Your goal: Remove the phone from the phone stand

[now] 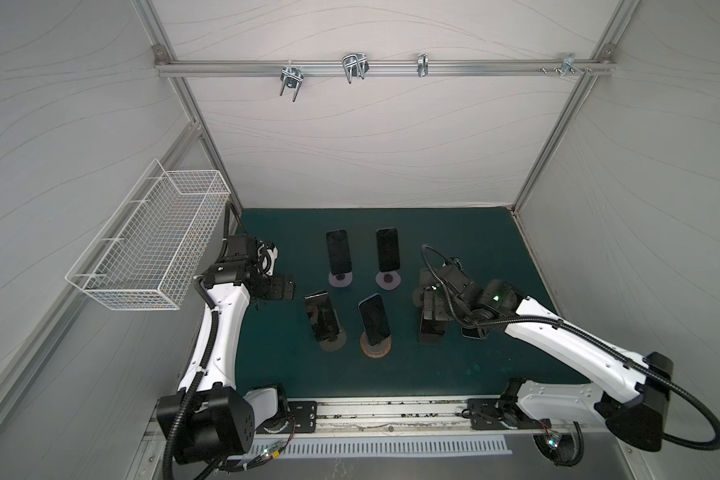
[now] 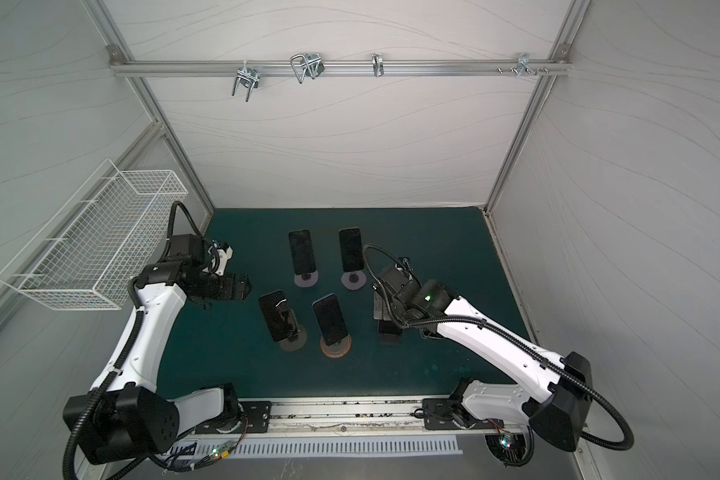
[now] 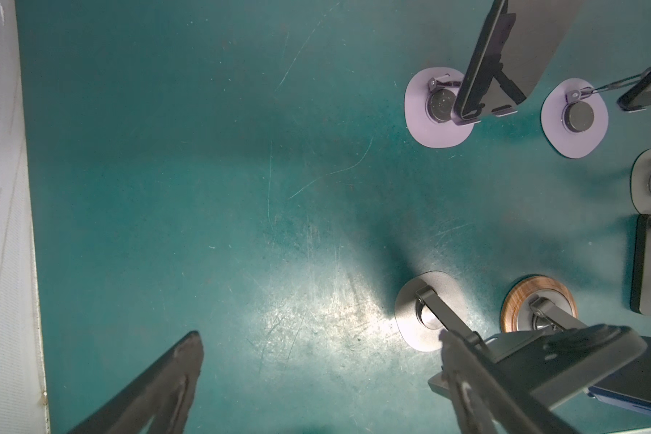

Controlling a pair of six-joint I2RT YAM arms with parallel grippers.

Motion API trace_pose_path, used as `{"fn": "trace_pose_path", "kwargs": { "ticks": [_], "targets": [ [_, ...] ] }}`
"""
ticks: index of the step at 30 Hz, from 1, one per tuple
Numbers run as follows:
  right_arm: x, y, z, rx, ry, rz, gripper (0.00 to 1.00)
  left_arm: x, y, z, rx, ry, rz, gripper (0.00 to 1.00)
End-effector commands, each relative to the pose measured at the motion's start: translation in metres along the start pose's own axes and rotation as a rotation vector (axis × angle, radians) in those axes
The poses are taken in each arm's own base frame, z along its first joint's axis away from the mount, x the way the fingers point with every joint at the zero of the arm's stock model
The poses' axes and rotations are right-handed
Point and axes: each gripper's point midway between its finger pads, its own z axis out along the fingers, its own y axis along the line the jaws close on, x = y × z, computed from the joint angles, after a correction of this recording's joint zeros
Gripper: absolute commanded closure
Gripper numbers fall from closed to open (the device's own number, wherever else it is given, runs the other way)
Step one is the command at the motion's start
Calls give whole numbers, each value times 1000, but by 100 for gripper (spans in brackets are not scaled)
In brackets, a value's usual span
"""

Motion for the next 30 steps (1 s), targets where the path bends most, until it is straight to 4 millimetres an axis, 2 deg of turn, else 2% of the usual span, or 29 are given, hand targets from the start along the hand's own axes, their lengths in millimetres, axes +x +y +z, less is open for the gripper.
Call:
{"fn": "trace_pose_path", "kwargs": {
  "ticks": [1,9,15,18,24,30],
  "targets": [
    [0,4,13,21,-12,47,1,-2,-1,-4,-1,-19,24,0],
    [1,12,43,62,-14,58,2,0,-2,-3,5,-15,26,0],
    [6,10,57,98,-9,53,11,1,-2,-1,4,-11,26,0],
    [8,7,60,106,-13,53,19,1,-2,-1,6,-10,25,0],
    [7,6,55,105,-16,39,30,1,-3,-1,11,-9,25,0],
    [-3,5,31,72,-29,29,36,1,-2,-2,8,-12,25,0]
  ]
}}
